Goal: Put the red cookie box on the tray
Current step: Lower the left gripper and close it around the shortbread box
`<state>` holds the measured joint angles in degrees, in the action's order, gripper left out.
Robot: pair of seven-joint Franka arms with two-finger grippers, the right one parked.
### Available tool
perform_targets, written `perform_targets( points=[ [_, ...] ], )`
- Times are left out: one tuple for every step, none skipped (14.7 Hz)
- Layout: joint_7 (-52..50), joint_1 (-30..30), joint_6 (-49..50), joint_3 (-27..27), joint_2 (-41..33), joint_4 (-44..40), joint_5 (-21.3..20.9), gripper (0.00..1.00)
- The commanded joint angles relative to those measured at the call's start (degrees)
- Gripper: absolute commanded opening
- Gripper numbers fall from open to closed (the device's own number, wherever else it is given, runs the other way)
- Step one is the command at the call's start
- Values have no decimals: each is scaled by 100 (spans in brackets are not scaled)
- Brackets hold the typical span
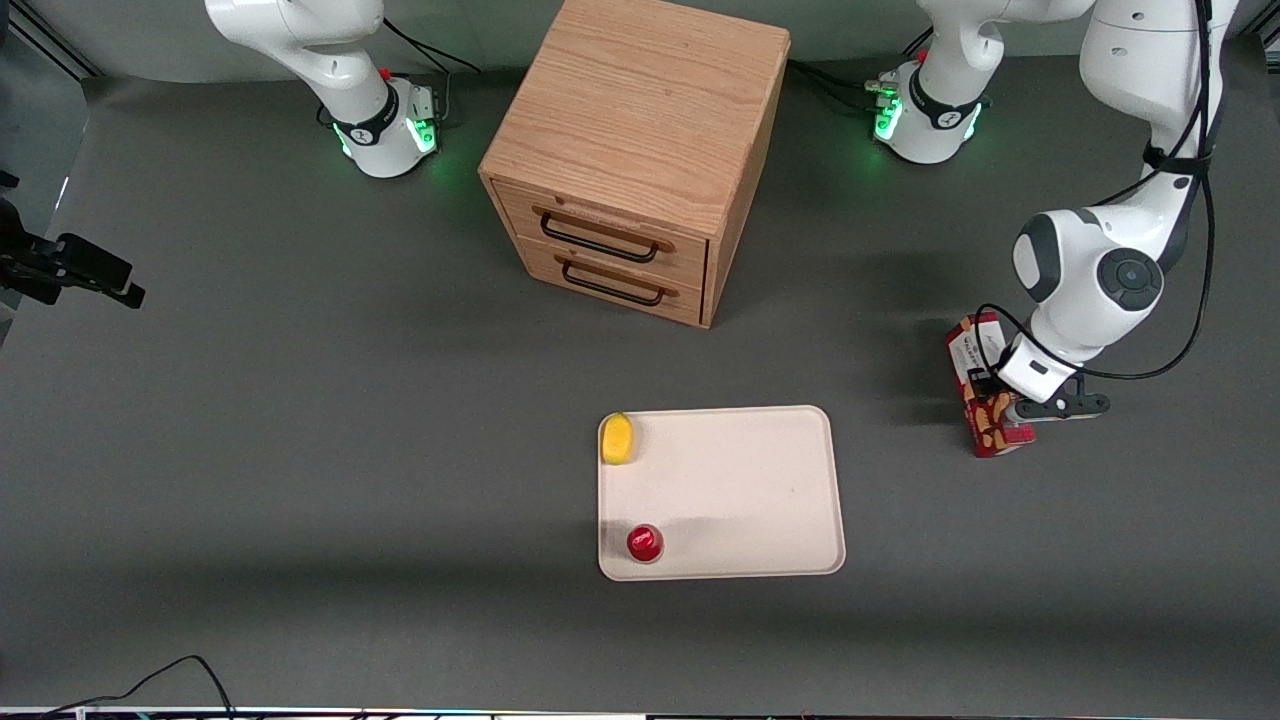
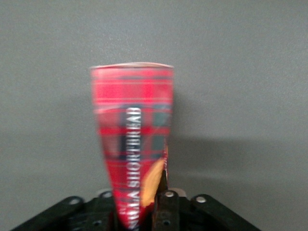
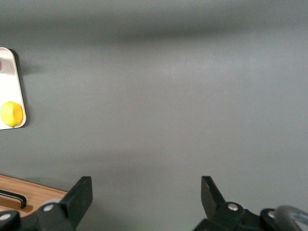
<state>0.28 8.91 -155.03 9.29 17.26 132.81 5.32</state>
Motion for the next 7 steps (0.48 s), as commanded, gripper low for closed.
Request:
perform_targets(
  points=[
    [-81, 84, 148, 12, -239, -9, 84, 0],
    [-81, 110, 401, 12, -467, -18, 84, 0],
    [-116, 154, 891, 3, -791, -53, 84, 0],
    [-142, 163, 1461, 3, -1099, -158, 75, 0],
    [-142, 163, 2059, -41, -1389, -350, 75, 0],
    [-160, 163, 2717, -67, -1592, -656, 57, 0],
    [-256, 163, 3438, -76, -1681, -1121, -12, 0]
  ],
)
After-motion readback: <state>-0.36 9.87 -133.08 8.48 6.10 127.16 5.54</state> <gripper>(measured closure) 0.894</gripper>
